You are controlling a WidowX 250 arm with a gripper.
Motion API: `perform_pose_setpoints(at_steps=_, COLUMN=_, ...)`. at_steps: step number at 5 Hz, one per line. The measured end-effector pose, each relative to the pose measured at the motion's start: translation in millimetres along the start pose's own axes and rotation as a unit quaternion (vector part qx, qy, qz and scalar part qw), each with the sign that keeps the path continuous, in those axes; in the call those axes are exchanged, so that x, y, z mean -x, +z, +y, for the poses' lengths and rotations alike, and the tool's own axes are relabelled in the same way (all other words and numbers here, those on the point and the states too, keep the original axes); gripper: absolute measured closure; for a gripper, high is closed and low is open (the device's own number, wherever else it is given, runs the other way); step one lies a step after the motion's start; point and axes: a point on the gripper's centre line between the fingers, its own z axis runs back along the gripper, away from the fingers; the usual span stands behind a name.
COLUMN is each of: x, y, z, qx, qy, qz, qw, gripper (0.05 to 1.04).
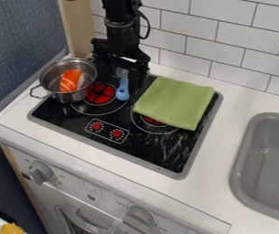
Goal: Move the green cloth to the bottom right corner of the stove
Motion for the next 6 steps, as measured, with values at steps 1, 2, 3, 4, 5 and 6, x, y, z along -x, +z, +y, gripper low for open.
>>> perform_pose_setpoints(at_steps=1, x=2.4, y=-9.9, z=-1.9, qx=0.004, qy=0.000, qz=0.014, qw=0.9999, gripper=0.083)
perform_pose_setpoints(at_steps=2, x=-3.1, y=-9.9, z=-29.2, qx=0.011, qy=-0.024, qz=0.012, qw=0.9996, gripper=0.083)
perform_pose_setpoints(at_steps=3, x=-16.6, y=-3.5, z=-57.3, qx=0.018, qy=-0.051, qz=-0.005, qw=0.9985, gripper=0.083)
perform_pose_setpoints(at_steps=4, x=-24.1, y=-21.6, z=-76.1, qx=0.028, qy=-0.064, qz=0.005, qw=0.9976, gripper=0.083)
perform_pose_setpoints(at_steps=5, x=-38.8, y=-28.9, z=-91.9, qx=0.025, qy=-0.073, qz=-0.001, qw=0.9970, gripper=0.083)
perform_pose_setpoints(at_steps=6, x=-46.9, y=-32.4, z=-94.5, qx=0.029, qy=-0.071, qz=0.004, qw=0.9970, gripper=0.082)
